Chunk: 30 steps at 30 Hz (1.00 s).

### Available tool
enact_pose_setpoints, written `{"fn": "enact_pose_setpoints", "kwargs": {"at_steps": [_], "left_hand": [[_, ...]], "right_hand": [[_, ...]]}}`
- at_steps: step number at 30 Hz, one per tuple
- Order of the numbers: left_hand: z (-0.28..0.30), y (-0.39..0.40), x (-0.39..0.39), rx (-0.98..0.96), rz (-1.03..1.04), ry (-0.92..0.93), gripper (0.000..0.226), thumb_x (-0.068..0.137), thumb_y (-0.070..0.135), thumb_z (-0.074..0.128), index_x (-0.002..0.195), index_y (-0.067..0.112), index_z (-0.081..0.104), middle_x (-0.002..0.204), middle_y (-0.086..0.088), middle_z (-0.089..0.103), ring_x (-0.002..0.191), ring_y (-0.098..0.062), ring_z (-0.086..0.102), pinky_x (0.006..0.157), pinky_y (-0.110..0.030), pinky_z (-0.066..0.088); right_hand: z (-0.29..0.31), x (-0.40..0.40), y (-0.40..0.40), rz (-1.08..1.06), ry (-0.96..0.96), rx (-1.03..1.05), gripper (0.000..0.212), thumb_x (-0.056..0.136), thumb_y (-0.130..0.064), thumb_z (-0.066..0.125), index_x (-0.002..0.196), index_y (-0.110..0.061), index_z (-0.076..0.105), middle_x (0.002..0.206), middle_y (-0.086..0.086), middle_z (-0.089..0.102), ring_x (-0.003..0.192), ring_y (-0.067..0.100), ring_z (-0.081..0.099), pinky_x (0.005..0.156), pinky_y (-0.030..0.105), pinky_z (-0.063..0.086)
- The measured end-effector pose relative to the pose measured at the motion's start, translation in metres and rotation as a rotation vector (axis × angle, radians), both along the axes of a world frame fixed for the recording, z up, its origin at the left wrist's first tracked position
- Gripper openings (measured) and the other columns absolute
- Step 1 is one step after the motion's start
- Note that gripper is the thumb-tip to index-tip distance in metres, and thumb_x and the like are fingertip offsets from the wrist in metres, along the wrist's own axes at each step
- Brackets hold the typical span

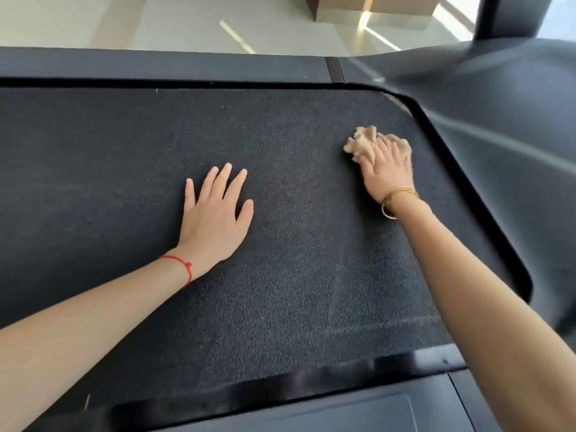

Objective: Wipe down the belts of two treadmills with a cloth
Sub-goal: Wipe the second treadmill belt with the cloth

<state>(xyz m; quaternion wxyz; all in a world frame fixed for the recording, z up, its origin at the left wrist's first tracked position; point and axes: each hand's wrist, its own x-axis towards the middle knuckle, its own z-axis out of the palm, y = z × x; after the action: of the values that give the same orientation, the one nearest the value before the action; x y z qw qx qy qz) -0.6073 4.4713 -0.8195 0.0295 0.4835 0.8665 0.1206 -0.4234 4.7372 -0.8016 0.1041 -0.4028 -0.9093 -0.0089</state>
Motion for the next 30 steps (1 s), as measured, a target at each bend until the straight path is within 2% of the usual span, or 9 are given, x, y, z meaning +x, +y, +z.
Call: {"fn": "enact_pose_setpoints", "kwargs": {"at_steps": [3,7,11,13,16,21,26,28,30], "left_hand": [[0.0,-0.028,-0.009,-0.008,-0.007,-0.001,0.06,0.102,0.046,0.023,0.159,0.03,0.014,0.167,0.003,0.009,0.153,-0.016,0.001,0.122,-0.056,0.0],[-0.003,-0.046,-0.013,0.017,-0.001,-0.003,0.057,0.103,0.041,0.025,0.158,0.03,0.016,0.166,0.002,0.011,0.154,-0.018,0.003,0.122,-0.056,0.0],[-0.007,-0.05,-0.011,0.052,0.005,0.02,0.056,0.104,0.038,0.028,0.158,0.027,0.02,0.166,-0.001,0.016,0.153,-0.019,0.007,0.121,-0.058,0.003],[-0.008,-0.053,-0.012,0.057,0.0,0.025,0.055,0.104,0.038,0.028,0.158,0.027,0.021,0.166,-0.001,0.016,0.153,-0.02,0.008,0.122,-0.057,0.003],[-0.009,-0.056,-0.013,0.042,-0.006,0.028,0.057,0.104,0.04,0.024,0.158,0.027,0.018,0.166,-0.001,0.015,0.153,-0.02,0.006,0.122,-0.056,0.001],[-0.009,-0.055,-0.008,0.044,0.002,0.034,0.057,0.103,0.038,0.024,0.158,0.026,0.018,0.166,-0.002,0.015,0.153,-0.021,0.007,0.121,-0.057,0.002],[-0.009,-0.055,-0.007,0.067,-0.006,0.034,0.056,0.104,0.035,0.029,0.158,0.023,0.022,0.165,-0.005,0.019,0.153,-0.024,0.01,0.12,-0.06,0.004],[-0.01,-0.056,-0.007,0.077,-0.014,0.035,0.055,0.104,0.034,0.03,0.157,0.022,0.024,0.164,-0.006,0.02,0.153,-0.024,0.011,0.12,-0.061,0.004],[-0.009,-0.058,-0.008,0.086,-0.022,0.029,0.055,0.104,0.034,0.032,0.157,0.022,0.025,0.164,-0.007,0.021,0.152,-0.025,0.012,0.12,-0.06,0.005]], "right_hand": [[-0.006,0.003,-0.03,-0.052,-0.015,-0.027,0.063,0.092,-0.045,0.017,0.143,-0.014,0.039,0.139,0.008,0.048,0.134,0.029,0.032,0.116,0.041,0.009],[0.003,-0.029,-0.124,0.219,-0.018,-0.015,0.06,0.094,-0.042,0.014,0.141,-0.016,0.041,0.134,0.006,0.05,0.13,0.031,0.037,0.114,0.045,0.018],[-0.007,-0.024,-0.176,0.351,0.0,-0.219,0.061,0.098,-0.05,0.017,0.153,-0.025,0.023,0.161,-0.005,0.018,0.15,0.017,0.005,0.122,0.04,-0.002],[0.0,-0.007,-0.165,0.38,0.027,-0.183,0.059,0.099,-0.046,0.021,0.152,-0.021,0.029,0.158,0.0,0.028,0.148,0.021,0.016,0.122,0.041,0.002],[0.002,0.031,-0.116,0.251,0.019,-0.015,0.052,0.099,-0.037,0.023,0.141,-0.016,0.045,0.133,0.007,0.053,0.124,0.033,0.046,0.109,0.053,0.027],[-0.006,0.074,-0.085,-0.187,-0.034,-0.093,0.068,0.09,-0.052,0.016,0.146,-0.019,0.036,0.141,0.007,0.044,0.135,0.032,0.032,0.117,0.05,0.009],[0.011,0.034,-0.191,0.215,0.022,-0.001,0.054,0.097,-0.038,0.024,0.136,-0.012,0.049,0.126,0.009,0.055,0.118,0.033,0.047,0.11,0.05,0.024],[0.005,0.032,-0.234,0.318,0.026,-0.114,0.056,0.099,-0.043,0.021,0.148,-0.02,0.037,0.15,0.002,0.04,0.143,0.021,0.026,0.12,0.044,0.007],[-0.003,0.039,-0.251,0.316,0.044,-0.217,0.061,0.097,-0.051,0.016,0.152,-0.027,0.027,0.161,-0.008,0.019,0.145,0.003,-0.004,0.121,0.036,-0.007]]}}
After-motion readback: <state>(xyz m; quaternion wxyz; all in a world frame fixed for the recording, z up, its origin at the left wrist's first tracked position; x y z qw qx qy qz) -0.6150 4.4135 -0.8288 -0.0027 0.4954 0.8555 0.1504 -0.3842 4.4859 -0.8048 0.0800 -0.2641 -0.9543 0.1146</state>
